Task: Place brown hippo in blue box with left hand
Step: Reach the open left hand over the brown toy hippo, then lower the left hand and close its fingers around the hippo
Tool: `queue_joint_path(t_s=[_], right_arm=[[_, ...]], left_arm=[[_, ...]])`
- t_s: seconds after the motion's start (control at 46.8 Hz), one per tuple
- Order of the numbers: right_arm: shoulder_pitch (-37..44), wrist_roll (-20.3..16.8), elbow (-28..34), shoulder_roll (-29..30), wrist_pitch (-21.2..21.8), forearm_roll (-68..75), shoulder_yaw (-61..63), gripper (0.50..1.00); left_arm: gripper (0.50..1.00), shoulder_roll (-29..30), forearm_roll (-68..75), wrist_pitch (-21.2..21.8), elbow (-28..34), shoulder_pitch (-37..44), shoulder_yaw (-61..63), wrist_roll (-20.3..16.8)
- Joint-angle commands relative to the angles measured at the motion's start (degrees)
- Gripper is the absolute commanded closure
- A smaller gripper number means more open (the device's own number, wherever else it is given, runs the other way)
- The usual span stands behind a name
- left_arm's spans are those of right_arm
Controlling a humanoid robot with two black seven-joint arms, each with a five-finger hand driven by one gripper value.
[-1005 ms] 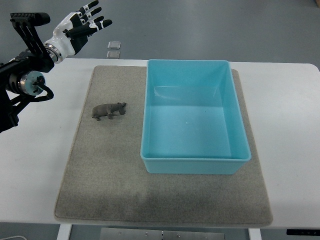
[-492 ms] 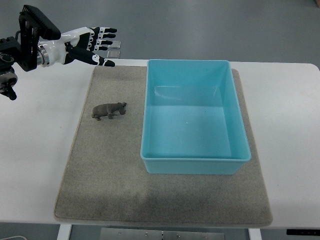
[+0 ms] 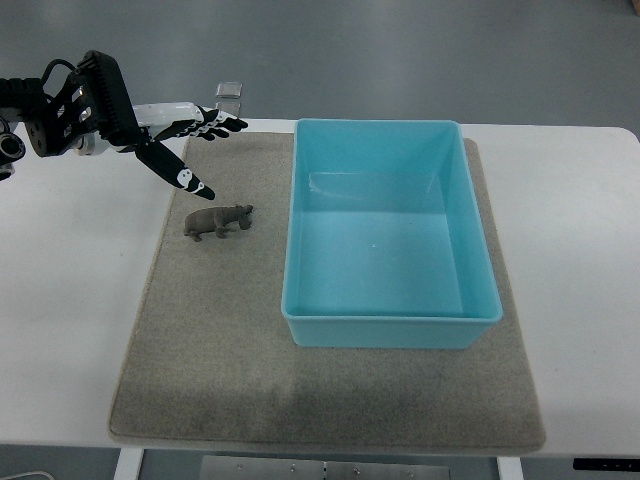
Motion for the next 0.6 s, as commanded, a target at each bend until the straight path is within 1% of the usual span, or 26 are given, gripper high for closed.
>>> queue_joint_path(t_s=[0.0,0.15,0.299,0.428,0.577], right_arm=[[0.00,0.00,0.00,0.00,0.00,-0.02,0.03,0.564],[0.00,0.00,0.00,0.00,0.00,-0.02,0.03,0.564],[0.00,0.00,0.00,0.00,0.00,-0.02,-0.06,0.564],[0.00,0.00,0.00,0.00,0.00,0.07,0.03,0.564],[0.00,0.00,0.00,0.00,0.00,-0.02,-0.06,0.564]], left_arm=[[0.506,0.02,1.57,-0.71,-0.76,-0.06,0.29,-0.01],[0.506,-0.42,9.48,-0.19,-1.03,0.28,0.12,-0.10],[0.508,-1.03,10.28,0.08,-0.77,1.34,0.55,0.25],[0.514,-2.70,10.28,0.87,0.46,2.83,0.64,1.66],[0.516,-3.06,10.19,1.57,2.39,3.89,0.64,1.92]])
